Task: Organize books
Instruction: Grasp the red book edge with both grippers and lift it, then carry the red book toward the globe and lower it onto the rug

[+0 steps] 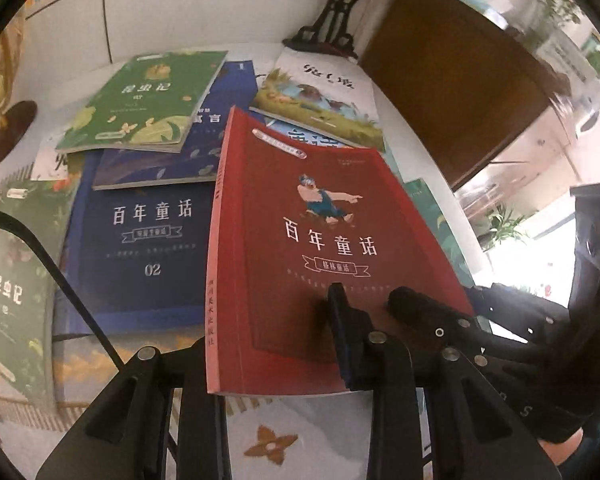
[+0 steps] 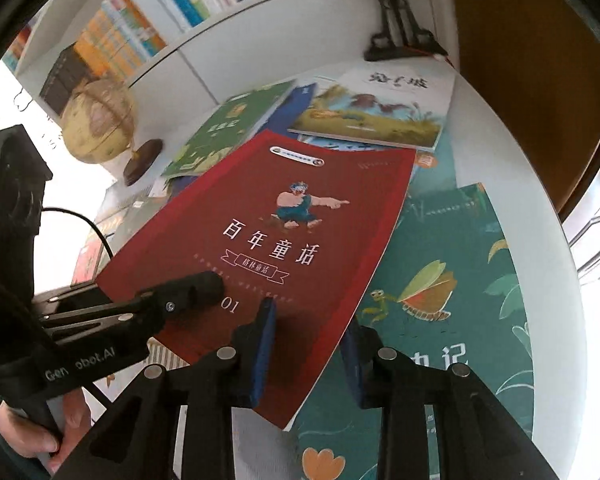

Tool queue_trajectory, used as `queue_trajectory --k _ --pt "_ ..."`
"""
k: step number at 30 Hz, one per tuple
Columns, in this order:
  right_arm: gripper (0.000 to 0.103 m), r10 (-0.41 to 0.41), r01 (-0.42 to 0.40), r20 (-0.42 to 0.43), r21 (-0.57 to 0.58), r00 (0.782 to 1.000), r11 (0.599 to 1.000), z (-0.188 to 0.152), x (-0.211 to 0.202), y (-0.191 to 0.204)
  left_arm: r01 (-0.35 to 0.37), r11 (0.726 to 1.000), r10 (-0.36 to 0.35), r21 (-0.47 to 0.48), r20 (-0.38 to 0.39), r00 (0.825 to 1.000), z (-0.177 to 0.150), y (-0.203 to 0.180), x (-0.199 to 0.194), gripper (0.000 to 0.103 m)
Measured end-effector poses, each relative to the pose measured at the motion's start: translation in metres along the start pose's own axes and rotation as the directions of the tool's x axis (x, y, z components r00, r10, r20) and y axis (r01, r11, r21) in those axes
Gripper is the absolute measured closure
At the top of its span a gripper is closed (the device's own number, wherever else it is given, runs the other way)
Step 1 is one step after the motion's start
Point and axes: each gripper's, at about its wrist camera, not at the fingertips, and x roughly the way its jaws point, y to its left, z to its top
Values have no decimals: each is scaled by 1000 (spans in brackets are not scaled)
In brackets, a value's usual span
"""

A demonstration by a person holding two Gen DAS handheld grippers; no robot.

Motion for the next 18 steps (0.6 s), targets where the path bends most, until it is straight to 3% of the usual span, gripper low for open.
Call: queue_trajectory --k 10,14,18 --pt "73 28 -27 8 -152 1000 988 -30 -31 29 13 999 -15 35 70 997 -41 -10 -49 76" --pt "73 17 -10 31 -215 999 977 -30 -44 55 28 1000 -27 -6 102 994 -49 3 -71 76" --pt "73 32 -20 40 -268 999 963 -30 -48 89 -1 999 7 -38 147 989 -59 26 -103 76"
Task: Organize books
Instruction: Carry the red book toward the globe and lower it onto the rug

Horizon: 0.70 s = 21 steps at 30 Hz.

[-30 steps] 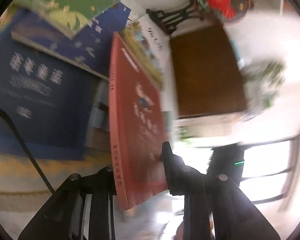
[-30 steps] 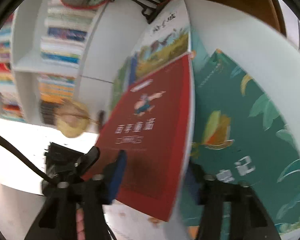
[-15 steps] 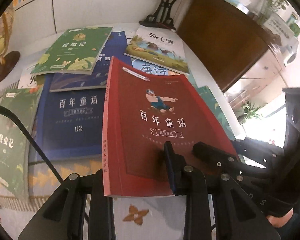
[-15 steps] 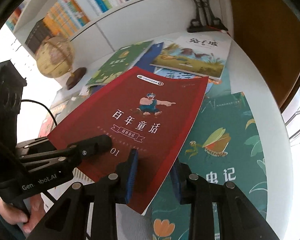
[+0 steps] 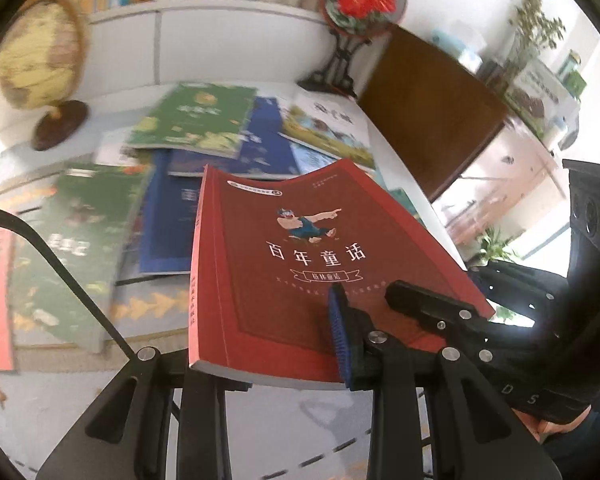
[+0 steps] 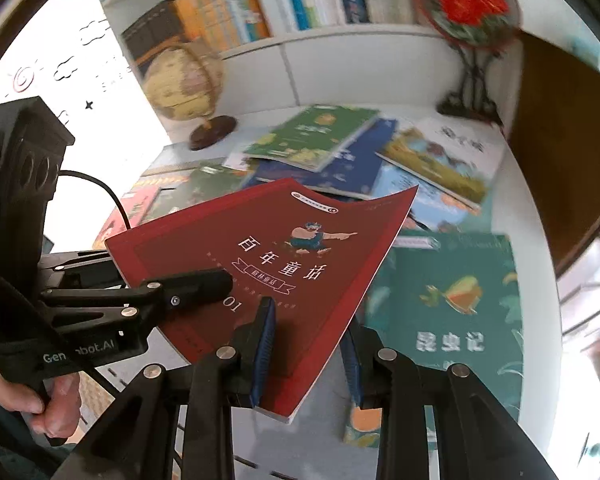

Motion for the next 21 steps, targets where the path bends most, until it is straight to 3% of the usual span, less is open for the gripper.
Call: queue_trajectory --k 4,10,17,21 --pt "73 45 -44 28 -52 999 998 19 5 48 -34 999 36 -37 49 998 -2 39 -37 76" --pt "73 138 -134 27 -115 990 984 49 39 139 -106 985 120 -136 98 988 -15 139 -98 77" --pt "73 221 -225 -44 -174 974 959 76 114 258 -165 950 191 -265 76 979 -42 260 -131 77" --pt "73 240 -251 -83 -182 967 951 81 154 305 -184 934 210 -306 52 976 -56 311 -133 77"
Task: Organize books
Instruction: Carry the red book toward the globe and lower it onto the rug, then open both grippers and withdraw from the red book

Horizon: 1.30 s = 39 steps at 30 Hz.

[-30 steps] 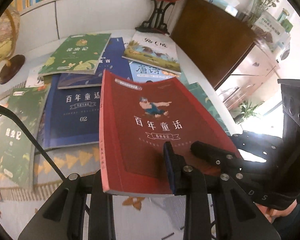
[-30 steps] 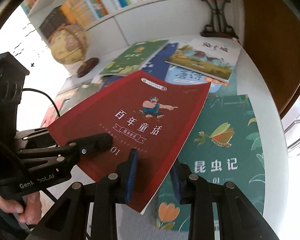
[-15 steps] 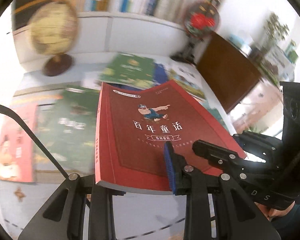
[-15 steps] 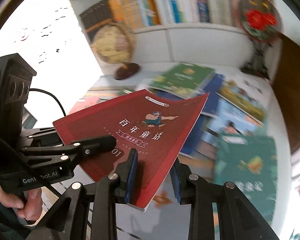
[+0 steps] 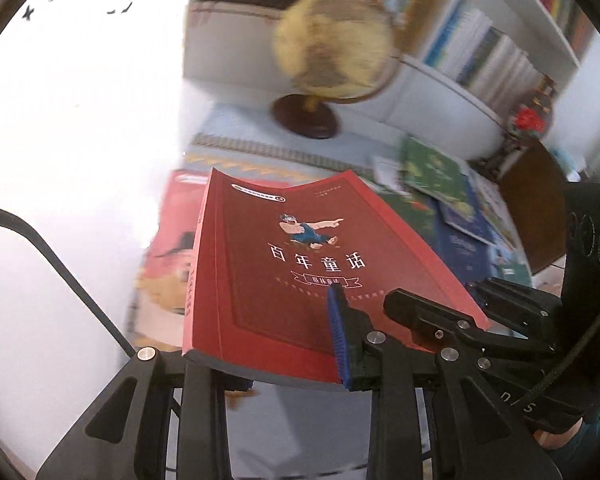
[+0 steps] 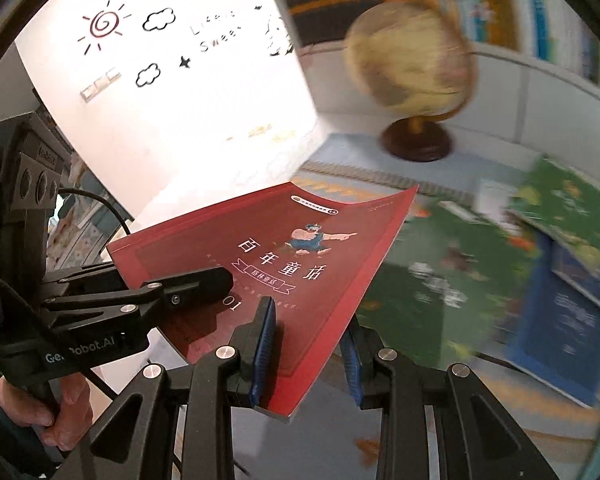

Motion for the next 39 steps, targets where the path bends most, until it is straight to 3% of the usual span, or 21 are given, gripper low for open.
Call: queue_trajectory --k 4,11,16,20,24,36,39 --pt "73 -9 9 -33 -4 999 1000 11 41 24 20 999 -21 -29 -19 1000 4 39 15 77" --pt "72 -6 10 -57 72 998 997 20 72 22 82 996 -84 -34 -49 995 12 62 36 72" --pt "72 17 -4 -80 155 997 988 19 86 4 130 986 -145 -104 -147 979 9 79 56 65" --pt "72 23 -4 -110 166 994 986 7 94 3 95 982 -130 -161 -223 966 -2 94 62 64" --pt "72 33 -8 -120 205 992 979 -1 102 -3 36 987 -78 -158 -270 960 -9 106 61 62" --pt "72 10 15 -177 139 984 990 -5 129 7 -79 974 20 -211 -268 963 -28 131 49 62" --pt "72 3 34 -208 171 978 985 -13 130 0 -95 976 42 -198 -258 965 -33 124 41 62"
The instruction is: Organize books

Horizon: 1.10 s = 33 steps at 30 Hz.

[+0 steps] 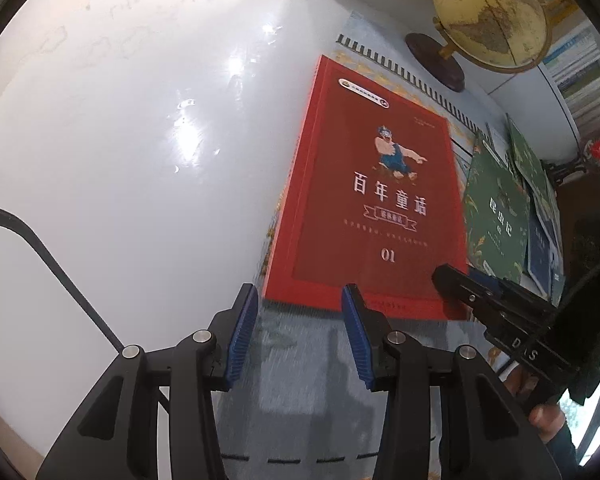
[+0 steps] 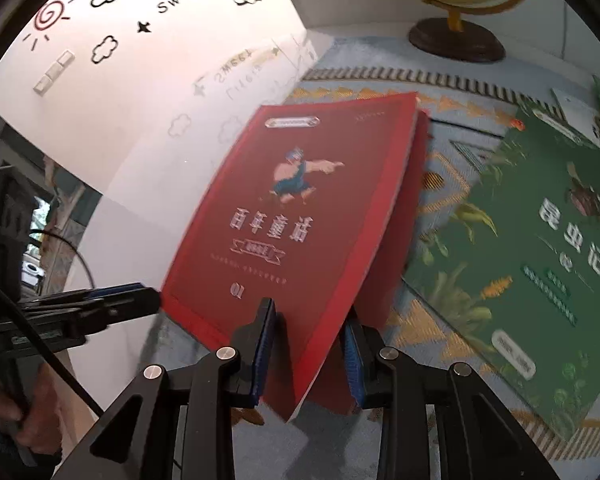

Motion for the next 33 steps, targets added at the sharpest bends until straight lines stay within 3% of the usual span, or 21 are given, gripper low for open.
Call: queue_trajectory --k 5,11,16,19,21,23,25,26,33 --pt "72 -28 27 28 19 999 999 -24 -29 -18 -20 997 18 78 27 999 -15 -32 -9 62" --pt "67 -67 59 83 88 994 994 -77 -85 -50 35 981 -38 192 12 999 -38 -104 -6 62" --pt "64 -126 101 152 166 980 981 -132 -149 -81 84 945 -86 315 -8 996 -79 -172 -10 62" --pt "51 -175 131 204 213 963 968 -168 -192 -99 114 917 -115 381 -20 993 -109 -214 -15 62" --pt "50 -202 144 234 243 951 959 -188 -216 -108 133 895 -134 426 -27 991 -131 -239 -21 61" --pt "50 -229 156 255 278 939 948 -212 -241 -119 147 871 -150 470 -32 988 -155 -269 -25 56" --pt "49 -254 168 267 306 930 937 -233 -261 -129 159 856 -164 492 -33 986 -174 -287 -28 39" --pt "49 -267 176 270 318 925 932 -245 -272 -133 169 846 -178 505 -30 983 -186 -298 -31 36" --pt "47 -309 184 308 375 900 909 -306 -319 -158 191 794 -224 577 -15 975 -242 -354 -43 34"
